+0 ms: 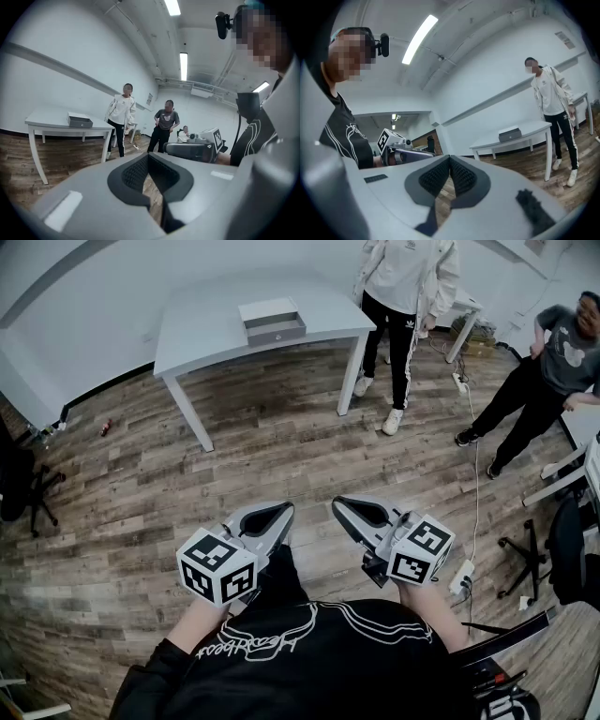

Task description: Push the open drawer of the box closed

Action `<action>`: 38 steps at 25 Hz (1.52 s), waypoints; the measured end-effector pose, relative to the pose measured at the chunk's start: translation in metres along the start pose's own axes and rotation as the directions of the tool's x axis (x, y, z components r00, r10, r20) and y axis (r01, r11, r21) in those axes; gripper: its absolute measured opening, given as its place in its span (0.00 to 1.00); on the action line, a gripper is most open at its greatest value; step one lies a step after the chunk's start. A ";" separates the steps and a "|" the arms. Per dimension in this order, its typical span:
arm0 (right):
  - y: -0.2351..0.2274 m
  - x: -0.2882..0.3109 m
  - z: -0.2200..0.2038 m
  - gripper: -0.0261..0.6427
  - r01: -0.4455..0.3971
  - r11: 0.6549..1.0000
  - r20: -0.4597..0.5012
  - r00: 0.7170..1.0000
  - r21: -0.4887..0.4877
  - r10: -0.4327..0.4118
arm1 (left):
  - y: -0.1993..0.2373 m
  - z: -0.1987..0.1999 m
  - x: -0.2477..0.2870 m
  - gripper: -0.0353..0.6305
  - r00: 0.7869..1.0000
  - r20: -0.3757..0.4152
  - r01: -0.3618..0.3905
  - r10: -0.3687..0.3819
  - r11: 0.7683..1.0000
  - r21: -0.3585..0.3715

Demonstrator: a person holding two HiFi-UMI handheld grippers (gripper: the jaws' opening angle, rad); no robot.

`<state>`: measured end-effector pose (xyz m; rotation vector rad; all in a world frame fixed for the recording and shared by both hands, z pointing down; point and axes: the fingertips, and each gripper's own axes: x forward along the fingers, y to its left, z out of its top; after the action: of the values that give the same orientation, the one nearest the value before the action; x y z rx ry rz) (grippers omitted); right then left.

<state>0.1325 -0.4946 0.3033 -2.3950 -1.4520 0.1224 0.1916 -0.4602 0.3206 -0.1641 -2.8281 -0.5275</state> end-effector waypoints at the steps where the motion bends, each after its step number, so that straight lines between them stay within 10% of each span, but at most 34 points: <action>1: -0.022 0.017 0.004 0.05 0.006 1.000 0.000 1.000 0.007 -0.006 | 0.025 0.008 0.013 0.06 1.000 -0.003 -0.001 0.001 1.000 -0.001; 13: -0.258 0.242 0.103 0.05 0.074 0.997 -0.001 0.997 -0.009 -0.074 | 0.306 0.143 0.142 0.06 1.000 -0.020 -0.005 0.005 1.000 -0.016; 38: -0.546 0.441 0.084 0.06 0.133 0.965 -0.270 0.943 -0.226 -0.193 | 0.544 0.179 0.283 0.06 0.985 -0.087 -0.164 0.149 0.965 -0.204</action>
<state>-0.1400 0.1412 0.4466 -2.3090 -1.5758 -0.4223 -0.0360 0.1282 0.4210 -0.3976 -2.6569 -0.7792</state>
